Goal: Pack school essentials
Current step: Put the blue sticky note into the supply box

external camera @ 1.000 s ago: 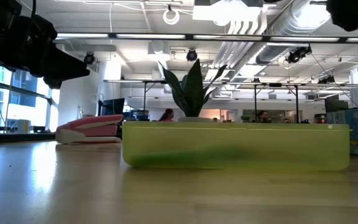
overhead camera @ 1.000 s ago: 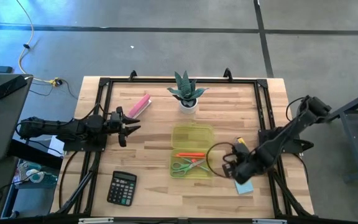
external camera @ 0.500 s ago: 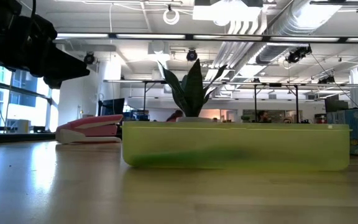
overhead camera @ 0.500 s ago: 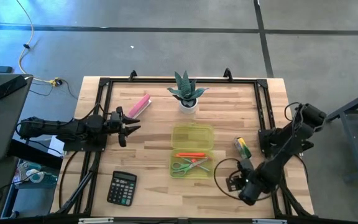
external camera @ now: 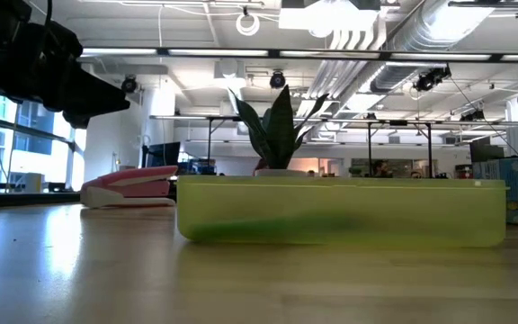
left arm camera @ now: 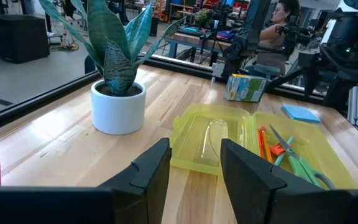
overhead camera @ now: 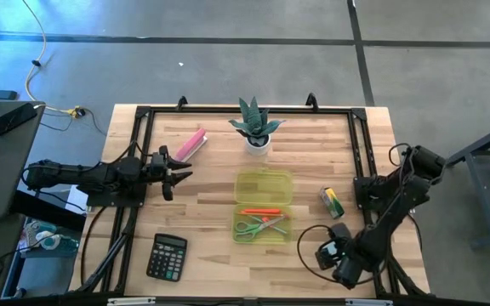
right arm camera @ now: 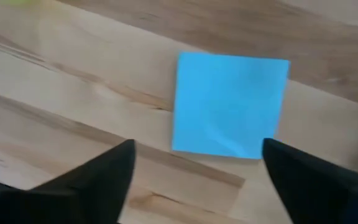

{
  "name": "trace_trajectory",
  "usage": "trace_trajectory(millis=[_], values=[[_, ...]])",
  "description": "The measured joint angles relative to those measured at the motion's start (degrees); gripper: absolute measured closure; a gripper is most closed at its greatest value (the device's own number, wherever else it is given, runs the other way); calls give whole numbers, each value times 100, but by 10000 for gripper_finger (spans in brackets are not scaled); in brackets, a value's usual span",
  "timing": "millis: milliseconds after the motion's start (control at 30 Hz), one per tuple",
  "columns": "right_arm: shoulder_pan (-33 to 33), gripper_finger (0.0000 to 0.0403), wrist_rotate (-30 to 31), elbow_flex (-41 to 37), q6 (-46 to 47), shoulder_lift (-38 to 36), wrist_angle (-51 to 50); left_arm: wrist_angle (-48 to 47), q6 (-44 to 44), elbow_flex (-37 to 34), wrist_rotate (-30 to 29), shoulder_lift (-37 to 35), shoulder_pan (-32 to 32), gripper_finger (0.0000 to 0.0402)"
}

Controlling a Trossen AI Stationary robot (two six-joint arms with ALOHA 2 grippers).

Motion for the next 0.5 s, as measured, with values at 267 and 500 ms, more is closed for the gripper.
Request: trace_trajectory(millis=[267,500], values=[[36,13,-71,0,-281,359,-60,0,0,0,2,0,0,271],[66,4,-146,0,-377,642,-12,0,0,0,2,0,0,271]])
